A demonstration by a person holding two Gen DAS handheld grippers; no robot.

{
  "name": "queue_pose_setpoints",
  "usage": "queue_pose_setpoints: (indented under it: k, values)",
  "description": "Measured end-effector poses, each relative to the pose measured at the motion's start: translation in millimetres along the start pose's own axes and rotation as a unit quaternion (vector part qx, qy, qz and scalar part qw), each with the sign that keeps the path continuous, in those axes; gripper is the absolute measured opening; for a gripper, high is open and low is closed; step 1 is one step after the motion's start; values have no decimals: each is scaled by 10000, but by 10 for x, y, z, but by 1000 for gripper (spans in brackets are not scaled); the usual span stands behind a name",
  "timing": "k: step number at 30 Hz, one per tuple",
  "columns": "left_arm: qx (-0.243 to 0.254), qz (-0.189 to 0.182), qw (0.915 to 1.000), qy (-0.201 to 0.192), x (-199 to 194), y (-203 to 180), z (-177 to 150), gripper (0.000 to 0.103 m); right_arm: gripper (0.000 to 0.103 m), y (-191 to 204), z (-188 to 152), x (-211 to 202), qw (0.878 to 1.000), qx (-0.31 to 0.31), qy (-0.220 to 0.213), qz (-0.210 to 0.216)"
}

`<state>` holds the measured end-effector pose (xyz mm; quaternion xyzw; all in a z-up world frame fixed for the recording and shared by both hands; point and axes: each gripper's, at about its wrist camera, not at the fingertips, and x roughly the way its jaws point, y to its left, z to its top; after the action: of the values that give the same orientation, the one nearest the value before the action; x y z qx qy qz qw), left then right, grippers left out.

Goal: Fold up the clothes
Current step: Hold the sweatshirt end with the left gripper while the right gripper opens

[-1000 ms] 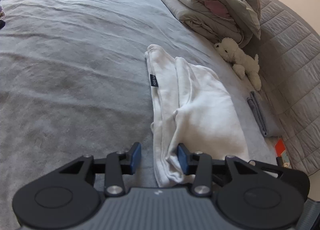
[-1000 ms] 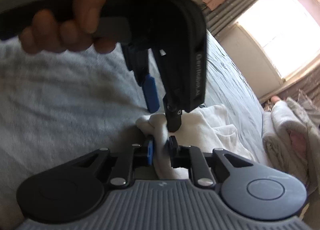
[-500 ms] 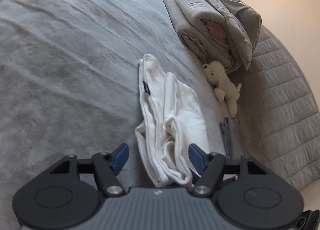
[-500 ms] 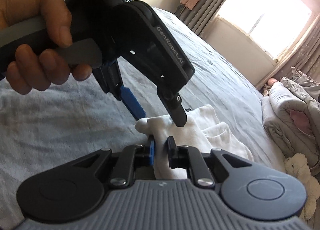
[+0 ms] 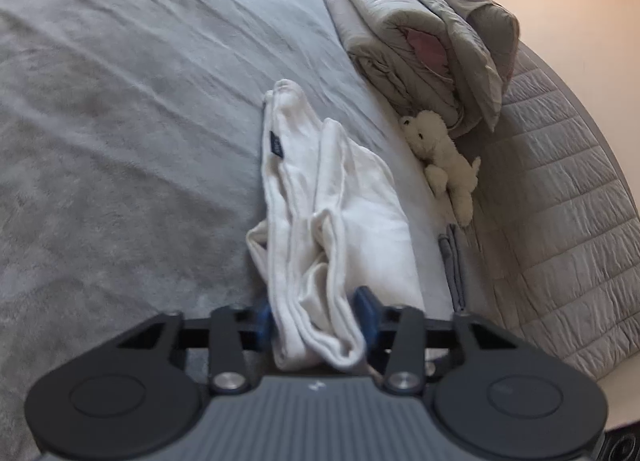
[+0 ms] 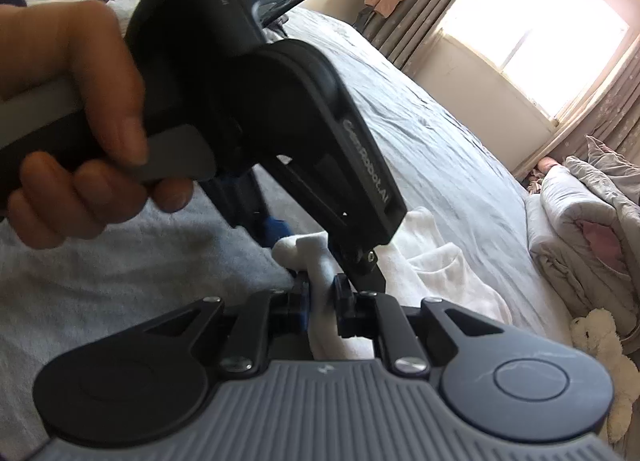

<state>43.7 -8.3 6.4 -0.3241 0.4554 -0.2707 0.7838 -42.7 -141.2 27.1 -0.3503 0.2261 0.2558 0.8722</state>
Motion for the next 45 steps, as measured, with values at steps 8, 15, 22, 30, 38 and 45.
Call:
queue_pose_setpoints:
  k: [8,15,22,30,38,45]
  values:
    - [644,383,9972,-37,-9,-113,-7,24,19,-40,-51,2,9992,-181,189,306]
    - [929,542,9942,-72,-26,-147,-22,25,48,-907,-308,-218,9792,1927,401,489]
    - [899,521,9946,-67,-15,-132,-31,25,81,-1468,-950,-263,8811,4623,939,330]
    - [851,477,9952,-63,-5,-118,-37,25,91,-1515,-1179,-46,8083,5764,905,790]
    - [734,417,9964,-91,-33,-113,-30,24,92,-1321,-1027,-41,8178,5641,642,942]
    - [631,368,9973,-67,-29,-83,-20,23,76,-1337,-1050,-25,7885,6054,450,986]
